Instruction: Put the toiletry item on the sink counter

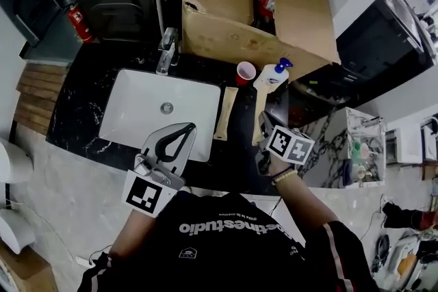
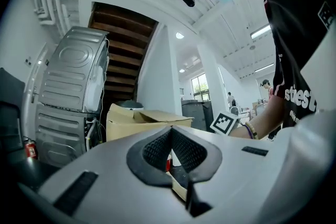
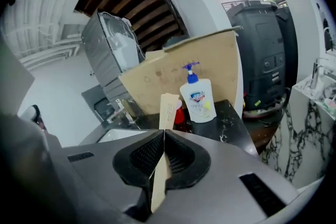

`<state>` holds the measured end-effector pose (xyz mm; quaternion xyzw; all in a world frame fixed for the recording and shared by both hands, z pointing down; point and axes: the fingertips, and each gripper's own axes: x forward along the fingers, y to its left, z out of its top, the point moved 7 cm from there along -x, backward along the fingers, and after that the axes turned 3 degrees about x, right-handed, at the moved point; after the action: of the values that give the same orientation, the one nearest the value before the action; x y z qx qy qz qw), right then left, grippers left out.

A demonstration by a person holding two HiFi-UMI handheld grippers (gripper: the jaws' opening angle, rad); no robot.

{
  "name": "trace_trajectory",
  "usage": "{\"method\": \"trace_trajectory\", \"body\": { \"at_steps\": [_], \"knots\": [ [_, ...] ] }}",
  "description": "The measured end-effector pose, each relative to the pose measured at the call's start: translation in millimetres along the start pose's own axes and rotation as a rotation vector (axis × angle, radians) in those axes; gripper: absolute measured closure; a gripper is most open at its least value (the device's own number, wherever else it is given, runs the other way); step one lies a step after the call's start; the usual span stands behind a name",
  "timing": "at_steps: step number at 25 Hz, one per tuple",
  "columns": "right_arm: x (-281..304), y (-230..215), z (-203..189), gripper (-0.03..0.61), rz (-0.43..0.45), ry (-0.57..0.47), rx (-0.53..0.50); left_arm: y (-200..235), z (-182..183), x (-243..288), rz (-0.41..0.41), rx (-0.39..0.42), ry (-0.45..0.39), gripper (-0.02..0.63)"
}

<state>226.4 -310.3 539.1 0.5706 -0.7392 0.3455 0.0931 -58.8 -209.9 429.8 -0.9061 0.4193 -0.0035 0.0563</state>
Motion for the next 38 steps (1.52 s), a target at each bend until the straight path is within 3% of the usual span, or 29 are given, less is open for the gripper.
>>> {"method": "trace_trajectory", "body": {
  "at_steps": [5, 8, 11, 19, 21, 23, 29, 33, 36, 38],
  "knots": [
    [45, -25, -35, 0.538, -0.144, 0.145, 0.072, 5, -8, -11, 0.019, -0.037, 0.004, 0.601],
    [61, -31, -51, 0.537, -0.183, 0.203, 0.149, 11, -16, -17, 0.033, -0.074, 0.009, 0.601],
    [71, -32, -55, 0.537, -0.212, 0.218, 0.183, 23, -24, -22, 0.058, -0.092, -0.040, 0.601],
    [80, -34, -55, 0.529, -0.155, 0.255, 0.283, 34, -33, -23, 0.062, -0.189, -0.030, 0.601],
    [80, -34, -55, 0.495, -0.133, 0.254, 0.318, 33, -32, -21, 0.054, -0.194, -0.027, 0.601],
    [77, -35, -55, 0.426, -0.111, 0.236, 0.360, 31, -33, -20, 0.045, -0.193, -0.024, 0.601],
    [47, -41, -29, 0.399, -0.044, 0.110, 0.469, 31, -31, -17, 0.028, -0.215, -0.011, 0.601],
    [-4, -27, 29, 0.400, 0.085, -0.096, 0.455, 38, -21, -11, 0.013, -0.213, -0.021, 0.601],
    [-48, 5, 66, 0.497, 0.389, -0.243, 0.482, 47, -9, -1, -0.003, -0.209, -0.036, 0.601],
    [-77, 28, 80, 0.533, 0.543, -0.317, 0.394, 50, 2, 10, -0.022, -0.194, -0.044, 0.601]
  ]
}}
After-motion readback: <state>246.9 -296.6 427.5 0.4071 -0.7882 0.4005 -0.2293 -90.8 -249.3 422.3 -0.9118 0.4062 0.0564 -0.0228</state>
